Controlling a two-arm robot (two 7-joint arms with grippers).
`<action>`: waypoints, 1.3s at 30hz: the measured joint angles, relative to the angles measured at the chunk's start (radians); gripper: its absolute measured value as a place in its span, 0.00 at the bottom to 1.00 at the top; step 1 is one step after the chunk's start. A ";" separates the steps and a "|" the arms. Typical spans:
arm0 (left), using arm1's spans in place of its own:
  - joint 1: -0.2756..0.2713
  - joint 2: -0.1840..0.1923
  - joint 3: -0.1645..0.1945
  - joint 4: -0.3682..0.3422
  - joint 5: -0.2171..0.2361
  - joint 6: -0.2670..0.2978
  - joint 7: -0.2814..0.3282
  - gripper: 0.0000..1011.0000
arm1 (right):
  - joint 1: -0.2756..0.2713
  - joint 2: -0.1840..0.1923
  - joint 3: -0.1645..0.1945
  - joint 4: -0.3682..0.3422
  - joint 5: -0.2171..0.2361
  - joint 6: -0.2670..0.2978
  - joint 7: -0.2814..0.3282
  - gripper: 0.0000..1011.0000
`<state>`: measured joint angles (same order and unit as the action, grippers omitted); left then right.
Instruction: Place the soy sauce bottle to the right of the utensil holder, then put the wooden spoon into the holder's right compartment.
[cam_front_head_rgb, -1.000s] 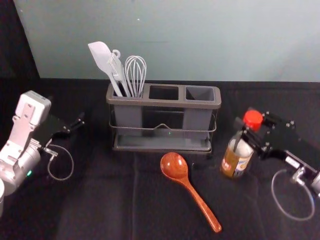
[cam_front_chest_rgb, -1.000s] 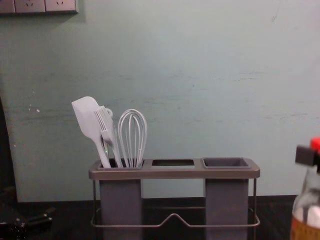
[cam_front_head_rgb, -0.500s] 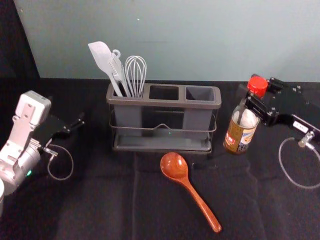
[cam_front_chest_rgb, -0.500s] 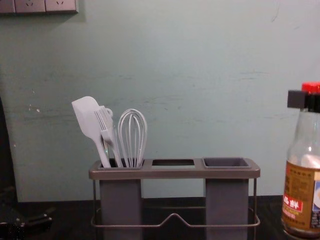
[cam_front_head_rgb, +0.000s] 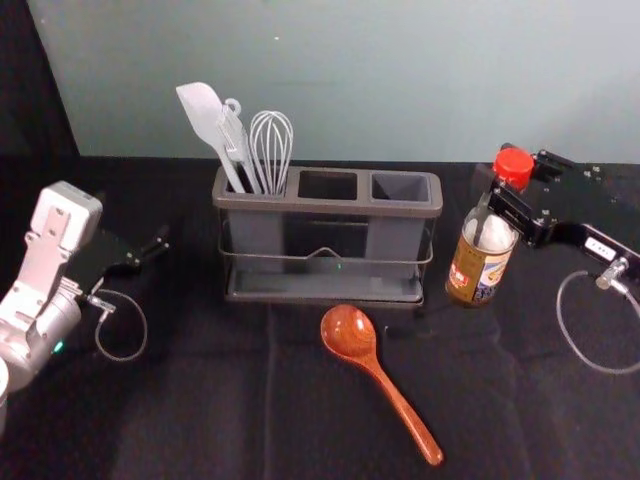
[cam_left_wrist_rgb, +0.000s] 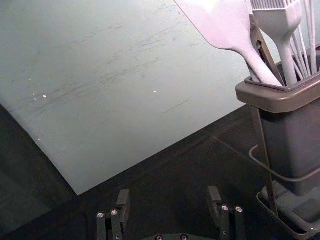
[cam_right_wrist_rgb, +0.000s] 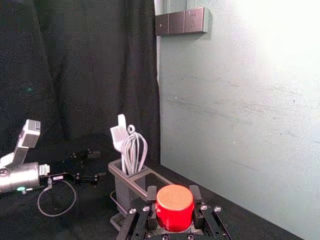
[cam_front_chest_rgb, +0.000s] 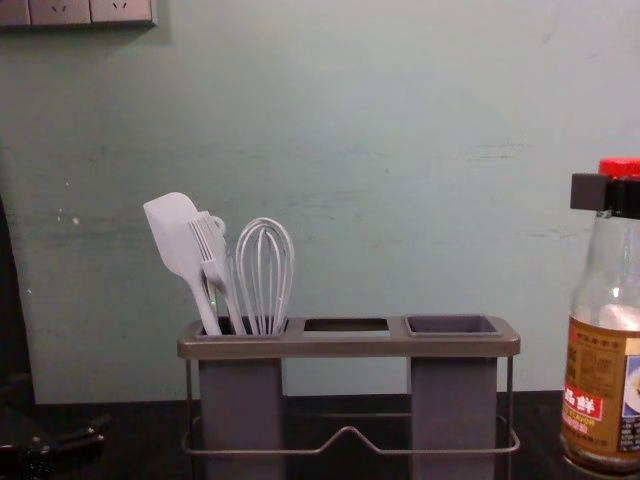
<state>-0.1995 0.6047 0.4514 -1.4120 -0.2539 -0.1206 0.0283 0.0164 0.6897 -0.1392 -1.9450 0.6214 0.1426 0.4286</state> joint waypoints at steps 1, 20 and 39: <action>0.000 0.000 0.000 0.000 0.000 0.000 0.000 0.99 | -0.001 0.000 0.000 0.000 0.000 -0.001 0.000 0.39; 0.000 0.000 0.000 0.000 0.000 0.000 0.000 0.99 | 0.092 -0.030 -0.053 0.153 -0.012 -0.042 -0.004 0.39; 0.000 0.000 0.000 0.000 0.000 0.000 0.000 0.99 | 0.226 -0.146 -0.121 0.387 -0.050 -0.091 -0.010 0.39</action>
<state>-0.1995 0.6047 0.4514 -1.4120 -0.2539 -0.1205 0.0283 0.2425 0.5442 -0.2599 -1.5578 0.5718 0.0514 0.4185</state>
